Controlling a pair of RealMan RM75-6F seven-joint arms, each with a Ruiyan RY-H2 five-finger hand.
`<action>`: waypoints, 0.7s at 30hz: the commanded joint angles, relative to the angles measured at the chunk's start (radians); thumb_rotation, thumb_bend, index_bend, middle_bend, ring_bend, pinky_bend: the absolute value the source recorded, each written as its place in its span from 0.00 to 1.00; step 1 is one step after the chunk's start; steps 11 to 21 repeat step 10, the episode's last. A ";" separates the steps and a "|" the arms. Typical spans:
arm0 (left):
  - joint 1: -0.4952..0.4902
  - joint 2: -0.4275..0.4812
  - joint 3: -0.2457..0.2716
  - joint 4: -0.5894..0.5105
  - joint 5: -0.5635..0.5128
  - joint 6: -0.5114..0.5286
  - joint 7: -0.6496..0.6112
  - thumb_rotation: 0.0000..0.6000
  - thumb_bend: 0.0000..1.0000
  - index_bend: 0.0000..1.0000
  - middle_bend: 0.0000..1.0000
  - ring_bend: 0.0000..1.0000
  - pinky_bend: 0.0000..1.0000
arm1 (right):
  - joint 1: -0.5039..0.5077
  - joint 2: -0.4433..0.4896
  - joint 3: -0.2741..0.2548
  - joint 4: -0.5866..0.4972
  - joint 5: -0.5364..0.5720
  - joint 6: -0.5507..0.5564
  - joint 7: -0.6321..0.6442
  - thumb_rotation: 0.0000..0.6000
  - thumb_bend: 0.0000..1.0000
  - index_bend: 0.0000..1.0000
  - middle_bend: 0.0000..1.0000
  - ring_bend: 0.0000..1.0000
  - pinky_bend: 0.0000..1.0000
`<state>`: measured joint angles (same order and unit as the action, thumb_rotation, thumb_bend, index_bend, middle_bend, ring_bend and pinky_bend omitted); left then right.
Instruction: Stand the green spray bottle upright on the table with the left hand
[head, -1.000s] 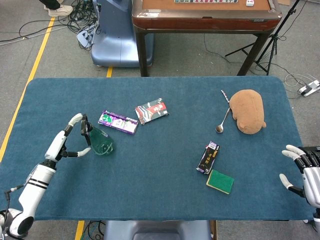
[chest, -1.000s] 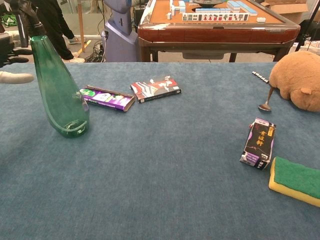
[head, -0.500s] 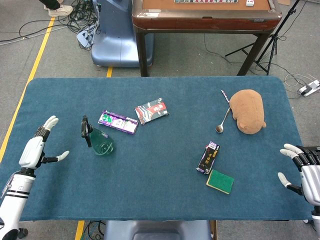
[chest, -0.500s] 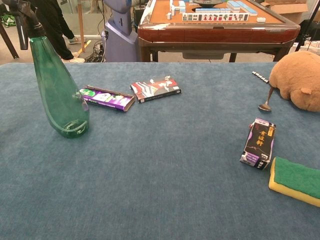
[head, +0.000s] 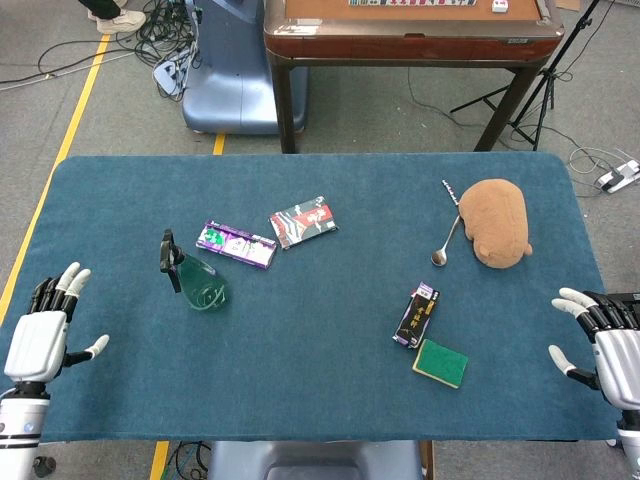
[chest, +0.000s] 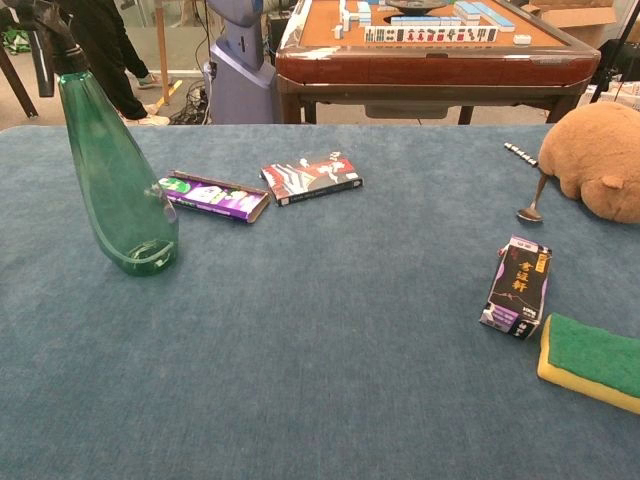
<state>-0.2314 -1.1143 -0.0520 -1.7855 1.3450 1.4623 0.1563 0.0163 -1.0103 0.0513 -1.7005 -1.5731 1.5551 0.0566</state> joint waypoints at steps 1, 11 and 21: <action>0.030 0.001 0.024 -0.027 0.046 0.043 0.055 1.00 0.22 0.04 0.00 0.00 0.00 | -0.003 -0.006 -0.004 0.009 -0.001 0.003 0.007 1.00 0.25 0.29 0.24 0.15 0.18; 0.078 -0.037 0.053 -0.033 0.105 0.092 0.129 1.00 0.22 0.04 0.00 0.00 0.00 | -0.002 -0.024 -0.015 0.029 0.000 -0.012 0.035 1.00 0.25 0.29 0.24 0.15 0.19; 0.078 -0.037 0.053 -0.033 0.105 0.092 0.129 1.00 0.22 0.04 0.00 0.00 0.00 | -0.002 -0.024 -0.015 0.029 0.000 -0.012 0.035 1.00 0.25 0.29 0.24 0.15 0.19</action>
